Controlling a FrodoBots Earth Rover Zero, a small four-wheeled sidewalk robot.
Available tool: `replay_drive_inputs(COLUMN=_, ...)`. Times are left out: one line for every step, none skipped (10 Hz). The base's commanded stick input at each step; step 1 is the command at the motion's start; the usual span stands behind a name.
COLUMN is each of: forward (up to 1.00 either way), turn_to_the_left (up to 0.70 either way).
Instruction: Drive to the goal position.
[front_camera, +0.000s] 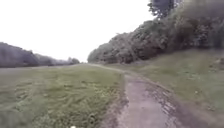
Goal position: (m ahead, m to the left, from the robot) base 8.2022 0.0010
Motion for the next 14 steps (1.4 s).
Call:
replay_drive_inputs(forward=0.85, turn_to_the_left=0.00)
replay_drive_inputs(forward=0.85, turn_to_the_left=0.00)
replay_drive_inputs(forward=0.85, turn_to_the_left=0.00)
replay_drive_inputs(forward=0.85, turn_to_the_left=0.00)
replay_drive_inputs(forward=0.82, turn_to_the_left=0.00)
replay_drive_inputs(forward=0.29, turn_to_the_left=0.00)
replay_drive_inputs(forward=0.00, turn_to_the_left=0.00)
replay_drive_inputs(forward=0.00, turn_to_the_left=0.00)
replay_drive_inputs(forward=0.00, turn_to_the_left=0.00)
replay_drive_inputs(forward=0.00, turn_to_the_left=0.00)
replay_drive_inputs(forward=0.00, turn_to_the_left=0.00)
replay_drive_inputs(forward=0.00, turn_to_the_left=0.00)
replay_drive_inputs(forward=0.00, turn_to_the_left=0.00)
replay_drive_inputs(forward=0.00, turn_to_the_left=0.00)
